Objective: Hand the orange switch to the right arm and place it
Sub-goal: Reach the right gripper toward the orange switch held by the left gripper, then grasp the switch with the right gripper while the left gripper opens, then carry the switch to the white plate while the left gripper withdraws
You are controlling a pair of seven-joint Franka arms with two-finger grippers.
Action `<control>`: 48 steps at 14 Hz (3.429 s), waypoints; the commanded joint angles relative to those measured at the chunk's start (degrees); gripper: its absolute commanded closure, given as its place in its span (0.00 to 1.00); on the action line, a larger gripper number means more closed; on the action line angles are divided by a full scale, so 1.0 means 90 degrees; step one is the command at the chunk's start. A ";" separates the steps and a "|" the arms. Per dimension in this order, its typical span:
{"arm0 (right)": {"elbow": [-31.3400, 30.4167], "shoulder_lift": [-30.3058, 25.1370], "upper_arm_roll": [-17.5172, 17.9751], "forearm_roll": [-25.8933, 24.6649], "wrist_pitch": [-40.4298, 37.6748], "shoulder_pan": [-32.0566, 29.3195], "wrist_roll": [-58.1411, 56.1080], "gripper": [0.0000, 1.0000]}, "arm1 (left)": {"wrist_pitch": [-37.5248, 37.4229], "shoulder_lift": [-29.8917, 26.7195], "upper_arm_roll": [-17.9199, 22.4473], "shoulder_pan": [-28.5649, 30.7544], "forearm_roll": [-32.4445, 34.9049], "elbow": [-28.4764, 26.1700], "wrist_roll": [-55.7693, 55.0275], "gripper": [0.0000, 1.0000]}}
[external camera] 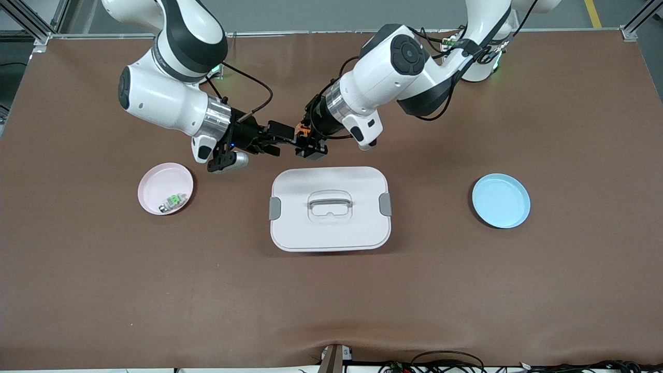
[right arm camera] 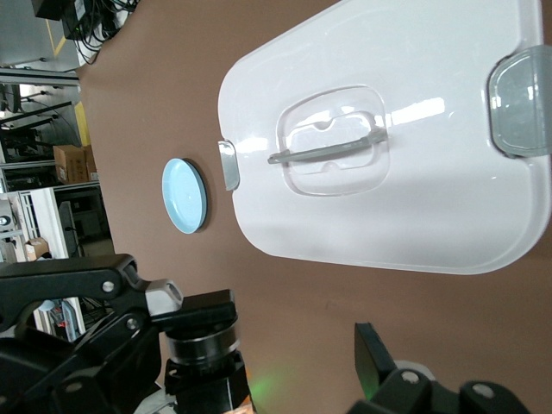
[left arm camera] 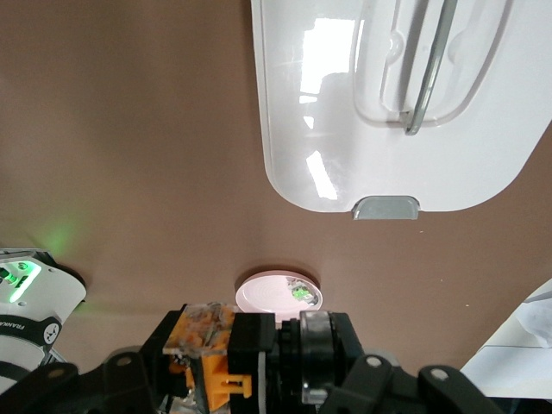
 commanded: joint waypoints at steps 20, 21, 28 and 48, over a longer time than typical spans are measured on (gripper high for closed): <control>-0.0406 -0.0101 -0.0088 0.0379 -0.0017 0.0174 -0.0806 0.09 | 0.0022 0.0045 -0.0022 -0.0054 0.0063 0.0085 0.0069 0.81; -0.0396 -0.0121 -0.0098 0.0379 -0.0163 0.0115 -0.0816 0.21 | 0.0022 0.0045 -0.0022 -0.0054 0.0063 0.0085 0.0069 0.81; -0.0250 -0.0160 -0.0098 0.0379 -0.0477 -0.0061 -0.0660 1.00 | 0.0032 0.0074 -0.0022 -0.0035 0.0092 0.0114 0.0069 0.80; 0.0376 -0.0150 -0.0118 -0.2715 -0.1637 -0.0831 -0.2804 1.00 | -0.1331 -0.0287 0.0047 0.0638 0.1026 0.0358 0.3874 0.00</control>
